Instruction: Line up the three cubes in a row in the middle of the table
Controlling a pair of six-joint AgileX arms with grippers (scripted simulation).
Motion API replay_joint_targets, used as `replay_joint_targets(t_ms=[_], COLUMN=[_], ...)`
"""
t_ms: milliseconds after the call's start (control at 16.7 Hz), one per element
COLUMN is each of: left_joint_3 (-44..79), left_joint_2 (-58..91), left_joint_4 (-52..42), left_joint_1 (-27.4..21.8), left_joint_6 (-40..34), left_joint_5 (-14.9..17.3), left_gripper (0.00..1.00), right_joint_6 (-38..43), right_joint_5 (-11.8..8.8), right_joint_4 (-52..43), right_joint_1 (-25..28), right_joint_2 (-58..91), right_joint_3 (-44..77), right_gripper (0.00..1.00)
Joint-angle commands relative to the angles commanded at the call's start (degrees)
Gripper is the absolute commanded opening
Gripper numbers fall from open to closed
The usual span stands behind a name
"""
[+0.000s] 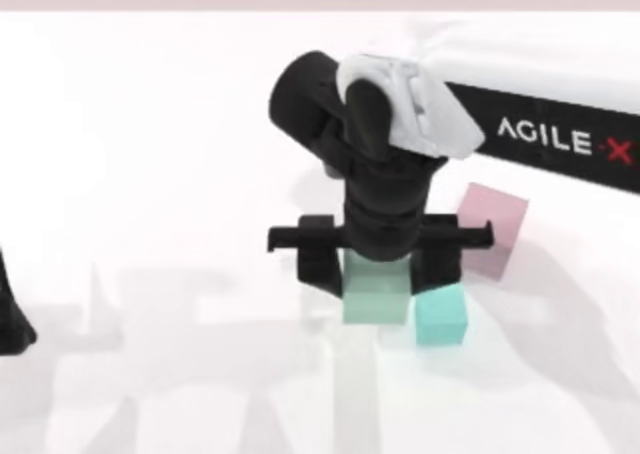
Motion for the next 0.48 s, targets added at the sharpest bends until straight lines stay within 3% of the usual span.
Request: replay_joint_targets(t_ms=[240, 480], left_joint_3=[0.0, 0.0], left_joint_2=[0.0, 0.0], left_joint_4=[0.0, 0.0], left_joint_1=[0.0, 0.0], left_joint_6=[0.0, 0.0], left_joint_5=[0.0, 0.0], left_gripper=[1.00, 1.00], right_joint_6=[0.0, 0.0], right_joint_5=[0.1, 0.1], right_joint_4=[8.2, 10.0], right_joint_1=[0.2, 0.4], right_joint_2=[2.1, 2.7], right_joint_3=[-5.6, -7.1], right_gripper=[0.00, 0.00])
